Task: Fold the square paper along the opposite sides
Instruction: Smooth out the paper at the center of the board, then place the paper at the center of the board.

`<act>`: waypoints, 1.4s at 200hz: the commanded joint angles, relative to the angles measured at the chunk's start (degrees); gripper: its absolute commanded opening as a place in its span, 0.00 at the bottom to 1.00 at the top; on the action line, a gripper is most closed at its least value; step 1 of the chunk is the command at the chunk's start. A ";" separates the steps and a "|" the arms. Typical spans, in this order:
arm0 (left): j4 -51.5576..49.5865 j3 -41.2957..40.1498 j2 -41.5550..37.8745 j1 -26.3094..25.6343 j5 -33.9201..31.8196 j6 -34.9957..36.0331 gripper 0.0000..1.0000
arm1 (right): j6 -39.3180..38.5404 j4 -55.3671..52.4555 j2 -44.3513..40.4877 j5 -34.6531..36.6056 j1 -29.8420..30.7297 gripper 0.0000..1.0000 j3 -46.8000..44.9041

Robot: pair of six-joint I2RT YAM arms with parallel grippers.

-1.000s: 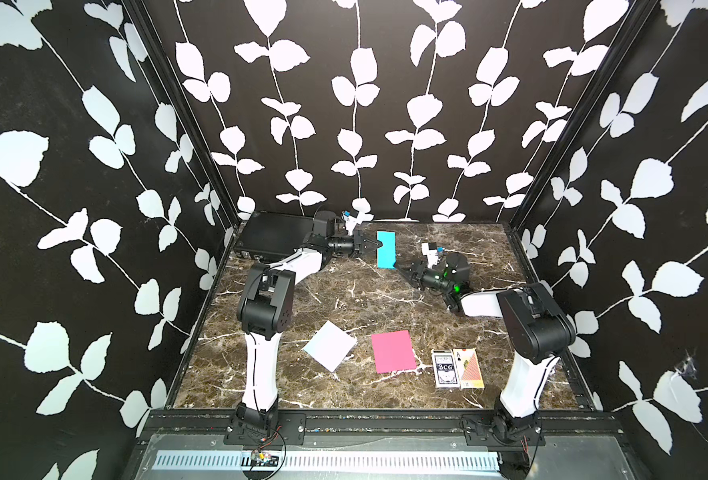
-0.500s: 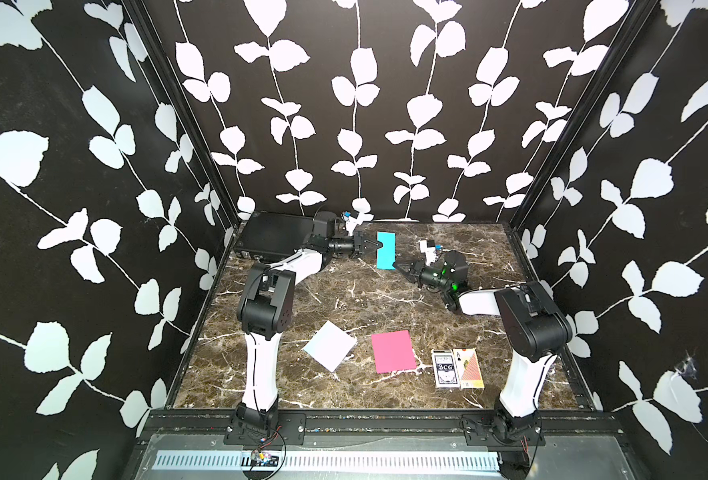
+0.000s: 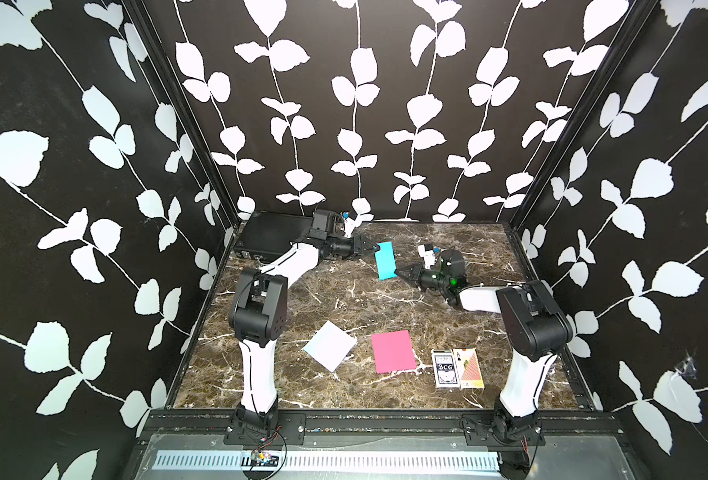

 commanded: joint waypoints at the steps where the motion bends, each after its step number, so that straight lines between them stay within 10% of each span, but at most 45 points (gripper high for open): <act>1: -12.12 -0.79 -5.63 0.50 -8.90 8.26 0.51 | -8.76 -10.91 3.38 2.70 -0.23 0.00 6.73; 76: -18.17 -8.73 -12.32 0.42 -20.75 10.22 0.51 | -14.05 -25.28 12.70 9.48 0.37 0.00 21.18; 280: -20.28 -8.98 -15.75 -1.61 -18.70 10.93 0.52 | -17.51 -38.86 11.30 22.51 4.85 0.27 24.60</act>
